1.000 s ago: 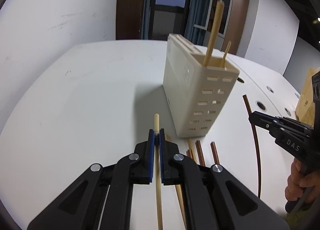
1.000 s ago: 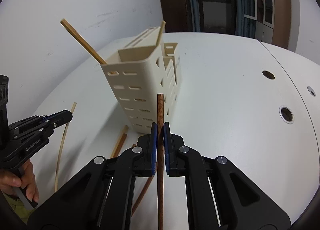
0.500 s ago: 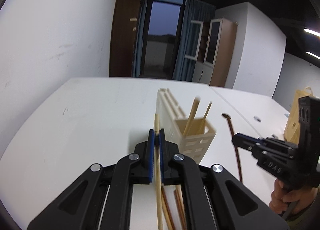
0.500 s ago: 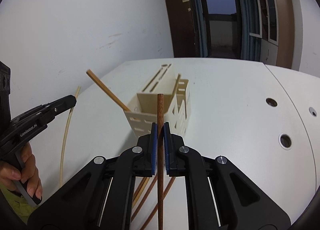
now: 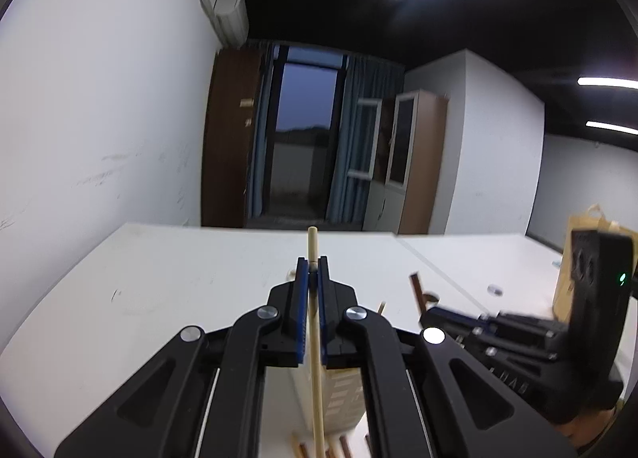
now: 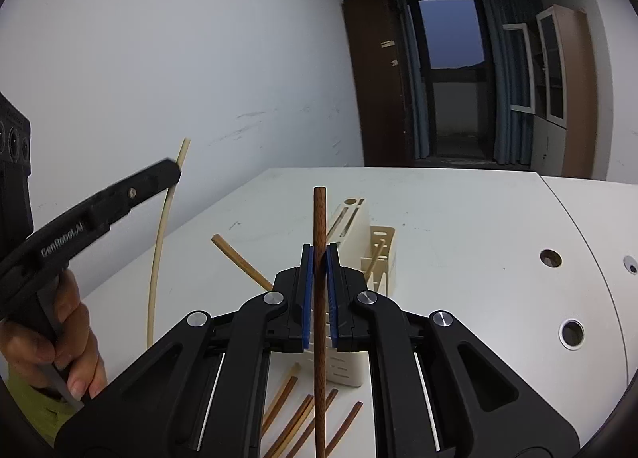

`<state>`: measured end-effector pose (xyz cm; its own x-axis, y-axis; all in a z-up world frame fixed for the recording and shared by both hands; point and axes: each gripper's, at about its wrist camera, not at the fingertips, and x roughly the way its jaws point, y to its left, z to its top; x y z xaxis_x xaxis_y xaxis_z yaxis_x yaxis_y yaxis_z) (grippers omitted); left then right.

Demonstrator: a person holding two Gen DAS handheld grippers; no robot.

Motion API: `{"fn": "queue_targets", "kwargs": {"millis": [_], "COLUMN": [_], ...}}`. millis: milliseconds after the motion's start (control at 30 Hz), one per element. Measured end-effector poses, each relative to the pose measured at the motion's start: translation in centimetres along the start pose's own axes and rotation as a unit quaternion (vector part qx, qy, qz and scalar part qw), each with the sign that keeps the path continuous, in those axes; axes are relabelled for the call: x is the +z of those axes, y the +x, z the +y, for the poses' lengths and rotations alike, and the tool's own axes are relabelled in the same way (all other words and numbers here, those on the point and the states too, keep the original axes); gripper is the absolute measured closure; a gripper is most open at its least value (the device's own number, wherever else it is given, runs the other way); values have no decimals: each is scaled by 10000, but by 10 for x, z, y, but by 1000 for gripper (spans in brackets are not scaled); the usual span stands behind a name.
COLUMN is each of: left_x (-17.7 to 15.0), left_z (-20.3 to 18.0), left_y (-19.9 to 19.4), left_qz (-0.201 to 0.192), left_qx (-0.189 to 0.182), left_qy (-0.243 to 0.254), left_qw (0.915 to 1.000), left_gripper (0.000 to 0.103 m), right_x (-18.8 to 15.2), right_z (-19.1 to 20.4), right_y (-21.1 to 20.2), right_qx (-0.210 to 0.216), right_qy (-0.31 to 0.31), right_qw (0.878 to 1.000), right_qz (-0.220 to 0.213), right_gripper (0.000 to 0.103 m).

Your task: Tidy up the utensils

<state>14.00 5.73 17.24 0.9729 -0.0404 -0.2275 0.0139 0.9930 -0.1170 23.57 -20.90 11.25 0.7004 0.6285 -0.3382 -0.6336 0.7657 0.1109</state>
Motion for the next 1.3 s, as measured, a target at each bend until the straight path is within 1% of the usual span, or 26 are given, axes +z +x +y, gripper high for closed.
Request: {"fn": "queue_targets", "kwargs": {"millis": [133, 167, 267, 300, 400, 533, 633, 733, 900, 967, 1033, 1133, 1300], "left_x": [5, 6, 10, 11, 14, 16, 15, 15, 12, 11, 12, 10, 8], "left_z": [-3, -3, -8, -10, -14, -12, -9, -7, -10, -9, -8, -8, -12], "left_y": [0, -1, -6, -7, -7, -5, -3, -5, -4, -1, 2, 3, 9], "left_qz": [-263, -382, -740, -835, -1104, -1387, -1635, -1798, -2104, -2142, -2186, -2259, -2406], "left_qx": [1, -11, -53, -62, -116, -96, -145, -199, -300, -322, -317, -340, -332], "left_qy": [-56, -60, 33, 43, 72, -122, -258, -308, -248, -299, -344, -366, -365], "left_qw": [9996, 9992, 9972, 9965, 9938, 9902, 9861, 9830, 9768, 9758, 9747, 9729, 9694], "left_gripper": [99, 99, 99, 99, 99, 99, 99, 99, 99, 99, 99, 99, 99], "right_x": [7, 8, 9, 9, 13, 17, 21, 26, 32, 35, 37, 40, 42], "right_z": [-7, -10, -17, -18, -21, -24, -26, -29, -31, -31, -29, -31, -38], "right_y": [-3, -3, 2, 3, -1, -5, -4, -5, -9, -14, -15, -13, -10], "right_qx": [75, 71, -41, -14, 101, 146, 132, 208, 430, 481, 469, 584, 655], "right_qy": [-29, -39, 20, 46, 42, 48, 73, 68, 69, 57, -34, -4, 86], "right_qw": [9998, 9995, 9993, 9992, 9975, 9948, 9936, 9914, 9856, 9815, 9806, 9784, 9707], "right_qz": [-205, -310, -380, -409, -699, -1002, -1117, -1292, -1635, -1850, -1906, -1983, -2310], "right_gripper": [97, 97, 97, 97, 97, 97, 97, 97, 97, 97, 97, 97, 97]}}
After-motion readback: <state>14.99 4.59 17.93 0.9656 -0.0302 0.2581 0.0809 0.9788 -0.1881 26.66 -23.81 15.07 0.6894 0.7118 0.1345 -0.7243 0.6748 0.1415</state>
